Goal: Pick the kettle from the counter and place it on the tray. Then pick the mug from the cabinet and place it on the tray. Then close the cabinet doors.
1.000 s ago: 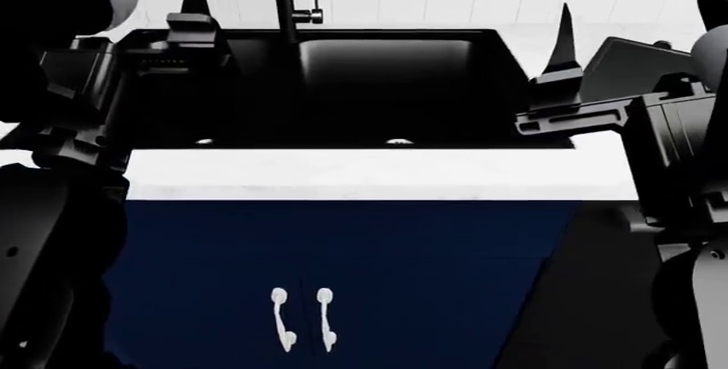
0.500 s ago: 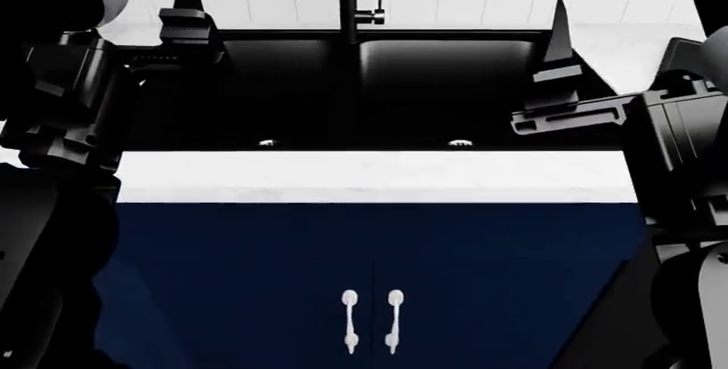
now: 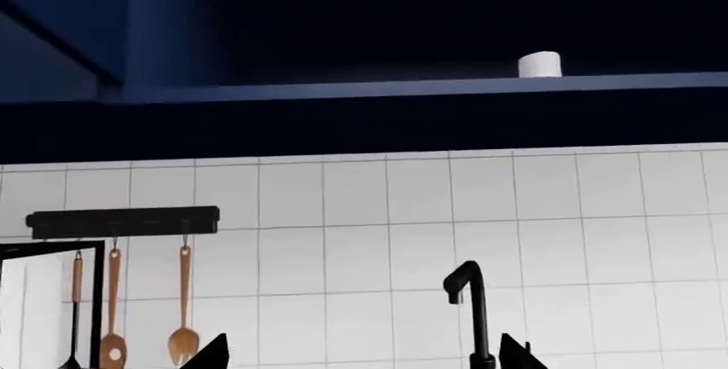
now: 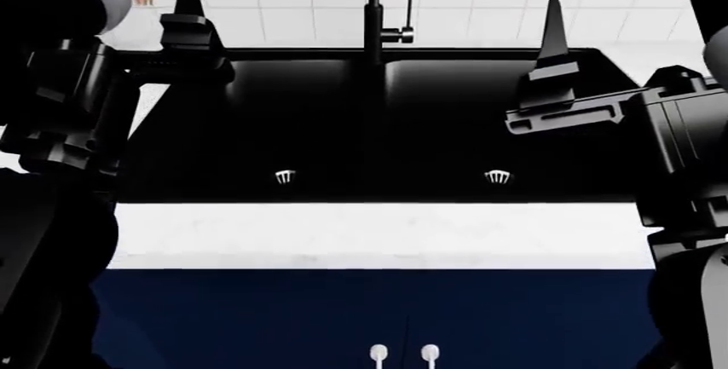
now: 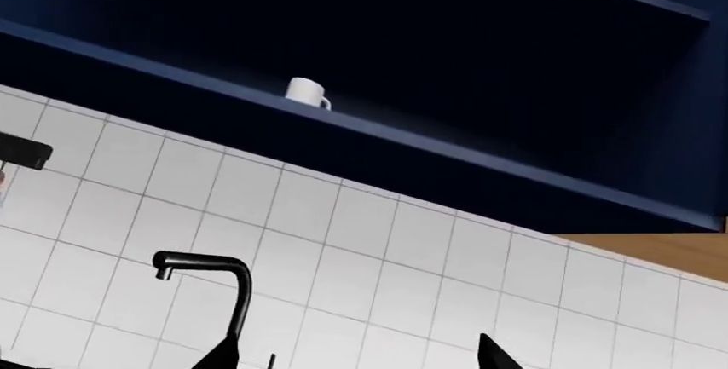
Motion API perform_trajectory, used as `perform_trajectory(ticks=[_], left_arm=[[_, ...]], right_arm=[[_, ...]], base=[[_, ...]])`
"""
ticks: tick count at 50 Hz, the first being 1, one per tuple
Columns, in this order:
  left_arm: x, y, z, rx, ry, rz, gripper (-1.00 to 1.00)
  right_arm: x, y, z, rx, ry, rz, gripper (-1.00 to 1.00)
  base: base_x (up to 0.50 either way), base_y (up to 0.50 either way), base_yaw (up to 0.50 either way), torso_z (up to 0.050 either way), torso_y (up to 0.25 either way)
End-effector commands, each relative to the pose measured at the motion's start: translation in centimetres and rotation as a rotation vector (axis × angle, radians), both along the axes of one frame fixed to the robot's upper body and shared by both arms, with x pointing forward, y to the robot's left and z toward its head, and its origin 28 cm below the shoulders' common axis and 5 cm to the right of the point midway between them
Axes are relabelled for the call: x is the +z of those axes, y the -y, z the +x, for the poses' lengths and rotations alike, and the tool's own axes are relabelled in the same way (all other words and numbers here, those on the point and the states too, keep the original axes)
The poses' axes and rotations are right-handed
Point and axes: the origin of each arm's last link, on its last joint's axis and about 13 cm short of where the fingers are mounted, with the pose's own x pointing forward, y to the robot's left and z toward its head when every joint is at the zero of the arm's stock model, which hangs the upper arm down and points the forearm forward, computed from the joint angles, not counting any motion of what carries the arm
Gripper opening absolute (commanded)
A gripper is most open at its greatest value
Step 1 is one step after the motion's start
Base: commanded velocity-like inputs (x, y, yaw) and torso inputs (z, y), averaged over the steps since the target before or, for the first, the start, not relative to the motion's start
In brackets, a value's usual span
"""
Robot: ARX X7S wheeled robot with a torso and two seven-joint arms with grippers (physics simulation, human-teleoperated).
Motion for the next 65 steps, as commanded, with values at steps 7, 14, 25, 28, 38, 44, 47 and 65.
perform_trajectory(ticks=[7, 14, 25, 28, 38, 44, 47, 65], left_arm=[[0.1, 0.2, -0.2, -0.009, 0.001, 0.014, 1.00], [0.1, 0.3, -0.2, -0.010, 0.002, 0.019, 1.00], [0.2, 0.3, -0.4, -0.012, 0.006, 0.018, 1.00], [0.3, 0.3, -0.4, -0.010, 0.006, 0.017, 1.00], [0.7, 0.3, -0.7, -0.009, 0.016, 0.013, 1.00], [3.4, 0.4, -2.6, -0.023, 0.109, 0.001, 1.00], [6.3, 0.5, -4.2, -0.026, 0.180, 0.015, 1.00], [23.1, 2.3, -8.1, -0.108, 0.330, 0.072, 1.00]], right_arm=[[0.0, 0.2, -0.2, 0.002, 0.013, 0.017, 1.00], [0.0, 0.2, -0.2, 0.002, 0.016, 0.019, 1.00], [-0.1, 0.3, -0.3, 0.001, 0.017, 0.021, 1.00], [-0.1, 0.3, -0.3, 0.002, 0.018, 0.021, 1.00], [0.0, 0.2, -0.4, 0.002, 0.028, 0.015, 1.00], [0.4, 0.2, -0.5, 0.006, 0.031, 0.011, 1.00], [0.6, 0.1, -0.5, 0.005, 0.032, 0.008, 1.00], [1.2, -0.2, -0.8, 0.017, 0.030, 0.007, 1.00]], base=[[0.32, 0.00, 0.00, 0.000, 0.000], [0.32, 0.00, 0.00, 0.000, 0.000], [0.30, 0.00, 0.00, 0.000, 0.001], [0.29, 0.00, 0.00, 0.000, 0.000], [0.20, 0.00, 0.00, 0.000, 0.000], [0.00, 0.00, 0.00, 0.000, 0.000], [0.00, 0.00, 0.00, 0.000, 0.000], [0.00, 0.00, 0.00, 0.000, 0.000]])
